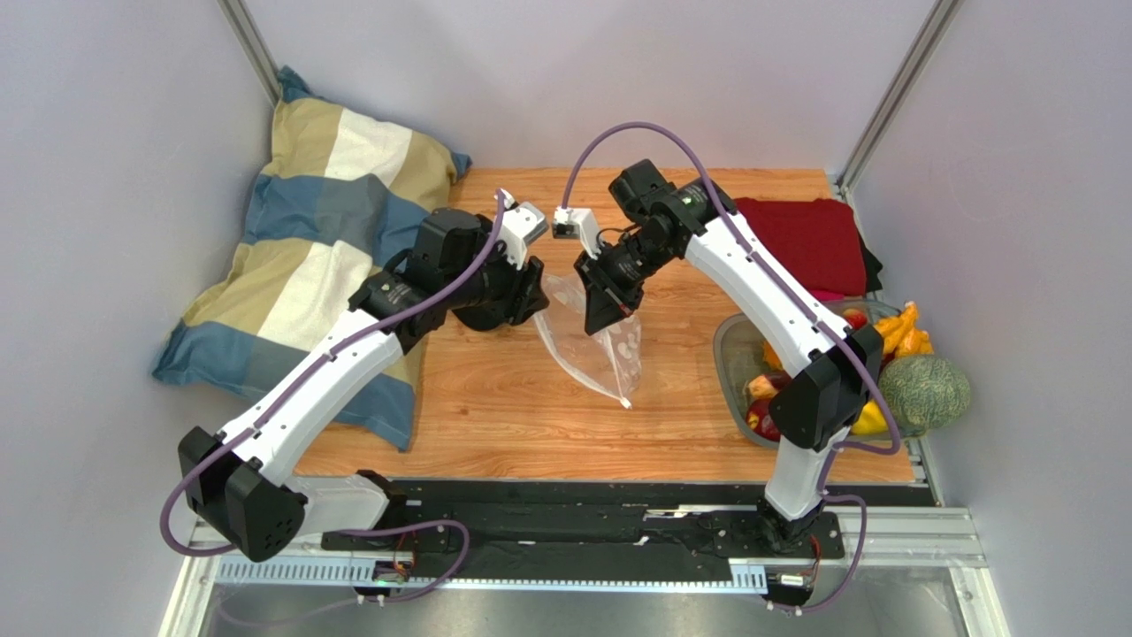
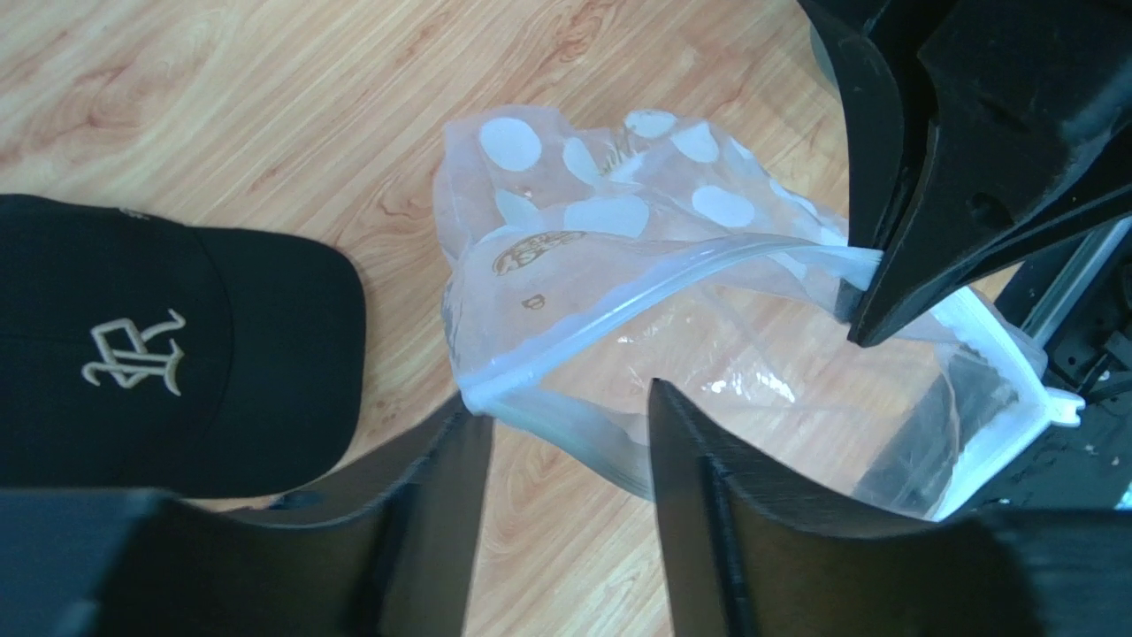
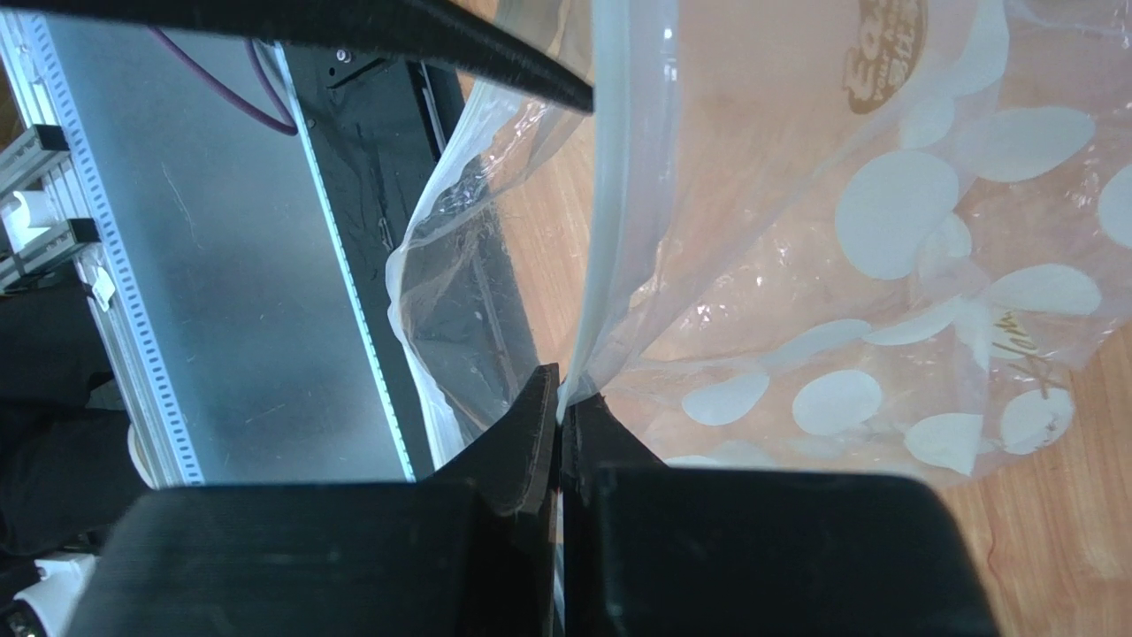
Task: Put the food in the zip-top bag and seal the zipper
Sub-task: Open the zipper of the food storage bag.
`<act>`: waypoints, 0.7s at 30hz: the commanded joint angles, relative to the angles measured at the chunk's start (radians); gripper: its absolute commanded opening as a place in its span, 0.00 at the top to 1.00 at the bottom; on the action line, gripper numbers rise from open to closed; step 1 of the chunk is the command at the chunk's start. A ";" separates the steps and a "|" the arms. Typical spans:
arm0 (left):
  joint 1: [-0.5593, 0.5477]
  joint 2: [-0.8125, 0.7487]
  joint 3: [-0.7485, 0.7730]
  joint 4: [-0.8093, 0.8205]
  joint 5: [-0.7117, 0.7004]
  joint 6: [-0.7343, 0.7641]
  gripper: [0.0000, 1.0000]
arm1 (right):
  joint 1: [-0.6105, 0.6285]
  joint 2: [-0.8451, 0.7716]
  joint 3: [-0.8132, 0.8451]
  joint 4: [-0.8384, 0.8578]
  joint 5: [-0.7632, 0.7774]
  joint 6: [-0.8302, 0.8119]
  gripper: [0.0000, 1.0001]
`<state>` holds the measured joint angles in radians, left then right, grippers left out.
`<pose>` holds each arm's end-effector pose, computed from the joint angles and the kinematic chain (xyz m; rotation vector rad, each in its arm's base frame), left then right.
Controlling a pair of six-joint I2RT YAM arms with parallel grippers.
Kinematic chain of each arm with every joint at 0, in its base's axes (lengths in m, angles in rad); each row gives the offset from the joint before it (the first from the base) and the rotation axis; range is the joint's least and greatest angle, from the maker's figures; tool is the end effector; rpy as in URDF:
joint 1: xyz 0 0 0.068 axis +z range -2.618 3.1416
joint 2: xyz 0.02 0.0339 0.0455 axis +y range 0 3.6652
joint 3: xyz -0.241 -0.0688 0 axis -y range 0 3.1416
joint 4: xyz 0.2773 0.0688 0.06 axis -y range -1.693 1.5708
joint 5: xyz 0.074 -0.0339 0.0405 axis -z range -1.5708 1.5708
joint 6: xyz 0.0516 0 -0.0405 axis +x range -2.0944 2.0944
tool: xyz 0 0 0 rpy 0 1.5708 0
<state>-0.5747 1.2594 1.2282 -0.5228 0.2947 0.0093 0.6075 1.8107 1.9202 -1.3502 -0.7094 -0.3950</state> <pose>0.2689 -0.1920 0.3293 0.7926 2.0164 -0.6434 0.2953 0.2462 0.3305 -1.4477 2.2945 1.0451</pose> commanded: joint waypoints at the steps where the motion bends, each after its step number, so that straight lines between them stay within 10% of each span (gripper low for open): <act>1: -0.004 -0.054 -0.009 0.047 0.008 0.021 0.40 | 0.015 -0.001 0.057 -0.185 -0.050 -0.065 1.00; 13: -0.004 -0.049 -0.027 0.095 -0.005 0.024 0.24 | 0.049 0.013 0.069 -0.263 -0.064 -0.143 1.00; 21: -0.004 -0.087 -0.070 0.035 0.084 0.028 1.00 | 0.028 0.052 0.146 -0.257 -0.016 -0.137 0.97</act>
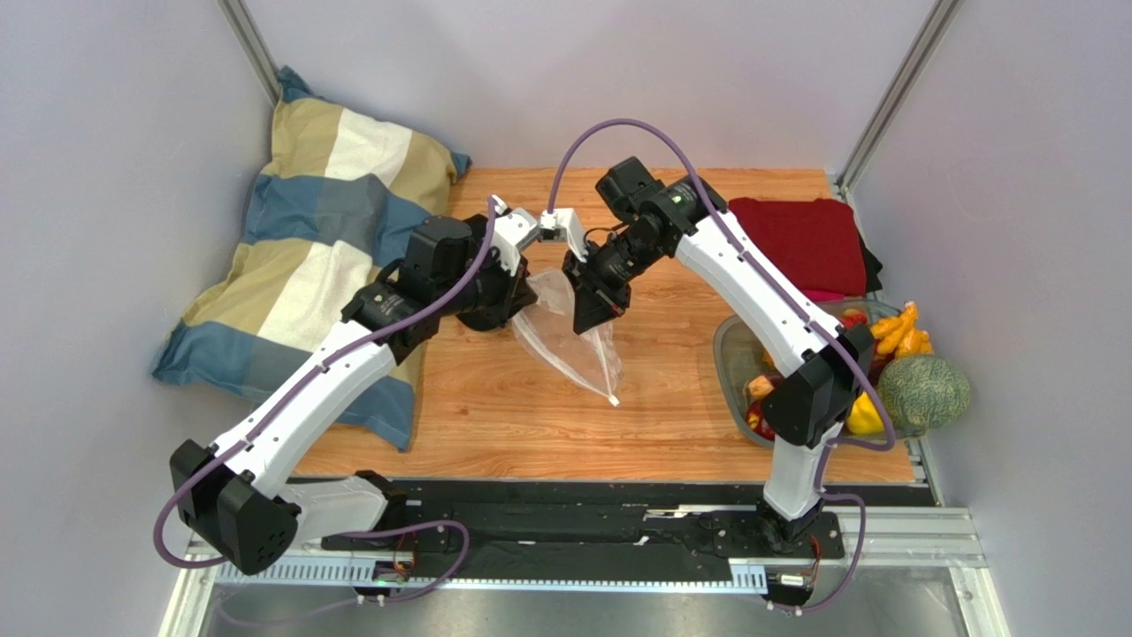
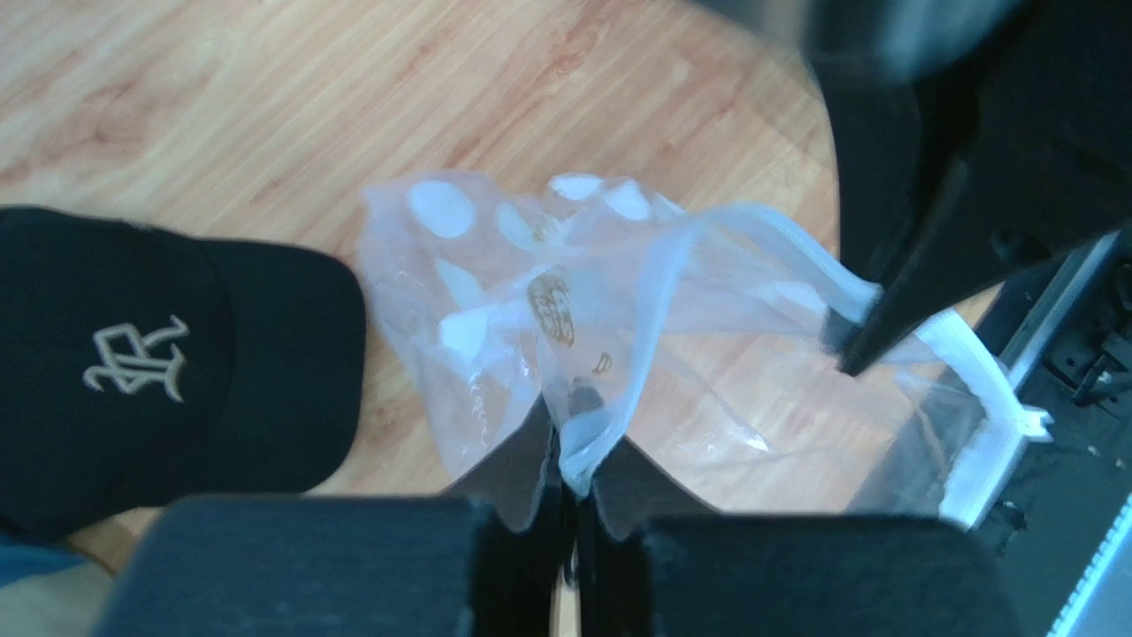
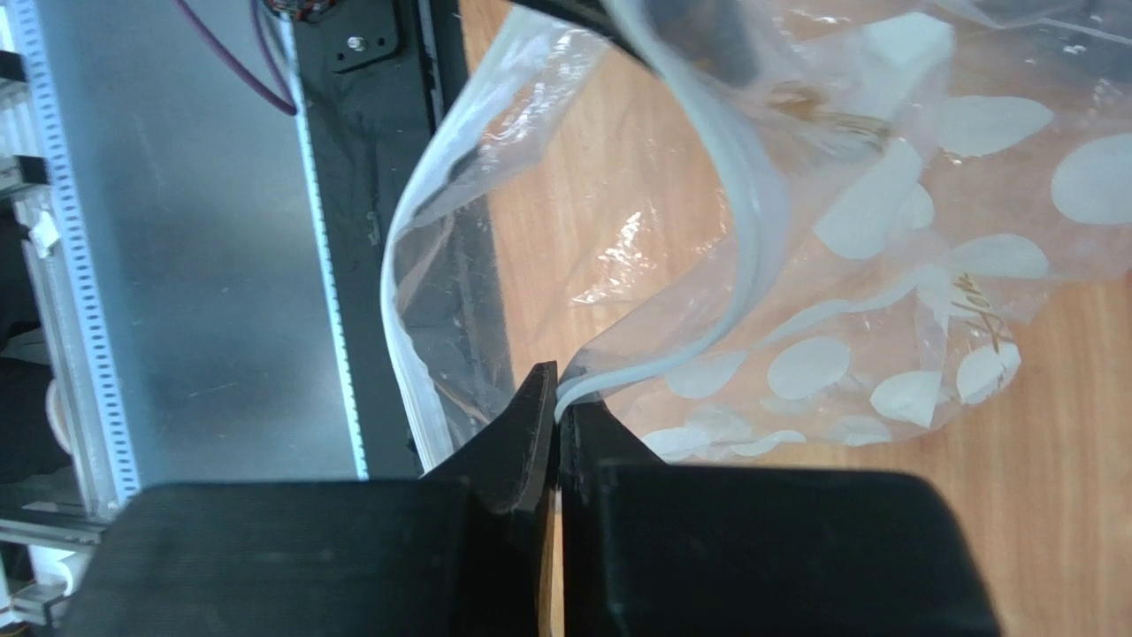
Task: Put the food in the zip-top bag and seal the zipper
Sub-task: Open the zipper of the food storage bag.
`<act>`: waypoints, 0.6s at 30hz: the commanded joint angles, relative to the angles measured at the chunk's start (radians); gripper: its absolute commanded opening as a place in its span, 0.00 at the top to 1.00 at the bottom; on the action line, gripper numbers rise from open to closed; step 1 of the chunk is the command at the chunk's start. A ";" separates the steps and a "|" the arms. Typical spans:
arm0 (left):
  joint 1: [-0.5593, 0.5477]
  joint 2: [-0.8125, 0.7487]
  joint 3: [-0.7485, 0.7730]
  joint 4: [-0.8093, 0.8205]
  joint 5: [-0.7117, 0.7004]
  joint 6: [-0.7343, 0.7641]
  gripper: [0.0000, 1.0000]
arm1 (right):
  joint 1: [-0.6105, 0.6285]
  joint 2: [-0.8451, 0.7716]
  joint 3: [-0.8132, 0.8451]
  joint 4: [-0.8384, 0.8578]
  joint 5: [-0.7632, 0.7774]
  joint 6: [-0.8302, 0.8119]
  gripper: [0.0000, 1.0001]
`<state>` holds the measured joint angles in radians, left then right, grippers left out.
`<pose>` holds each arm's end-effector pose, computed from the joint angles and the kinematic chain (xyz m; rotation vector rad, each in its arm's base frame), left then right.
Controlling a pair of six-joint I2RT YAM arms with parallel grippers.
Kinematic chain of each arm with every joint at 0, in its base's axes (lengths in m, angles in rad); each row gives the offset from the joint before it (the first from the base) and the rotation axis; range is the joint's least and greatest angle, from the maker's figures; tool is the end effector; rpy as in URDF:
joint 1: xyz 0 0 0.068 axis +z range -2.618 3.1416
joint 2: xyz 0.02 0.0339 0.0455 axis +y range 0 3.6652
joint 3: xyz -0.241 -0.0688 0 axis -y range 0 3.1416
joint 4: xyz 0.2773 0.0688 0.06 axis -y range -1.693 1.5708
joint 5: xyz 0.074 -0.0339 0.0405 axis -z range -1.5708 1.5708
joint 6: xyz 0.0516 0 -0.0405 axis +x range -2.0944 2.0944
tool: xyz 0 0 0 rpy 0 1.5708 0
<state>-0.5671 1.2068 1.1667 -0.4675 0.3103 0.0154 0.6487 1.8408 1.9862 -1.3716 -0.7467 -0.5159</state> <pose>0.2625 -0.1859 0.3277 0.7918 1.9653 -0.6555 0.2878 0.2622 0.3400 -1.6125 2.1196 1.0692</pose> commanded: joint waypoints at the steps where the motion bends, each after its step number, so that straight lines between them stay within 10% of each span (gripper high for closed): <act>1: -0.011 -0.038 -0.012 -0.037 0.035 0.005 1.00 | -0.023 0.031 0.092 -0.234 0.029 -0.003 0.94; 6: -0.007 -0.044 -0.038 -0.083 -0.094 -0.262 1.00 | -0.130 0.064 0.161 -0.192 0.036 0.068 0.46; 18: -0.007 0.019 0.011 -0.132 -0.169 -0.443 1.00 | -0.550 -0.310 -0.148 -0.169 0.093 -0.032 0.22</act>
<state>-0.5697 1.2194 1.1374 -0.5968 0.1474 -0.3672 0.2413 1.7466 1.9400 -1.3476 -0.6693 -0.4736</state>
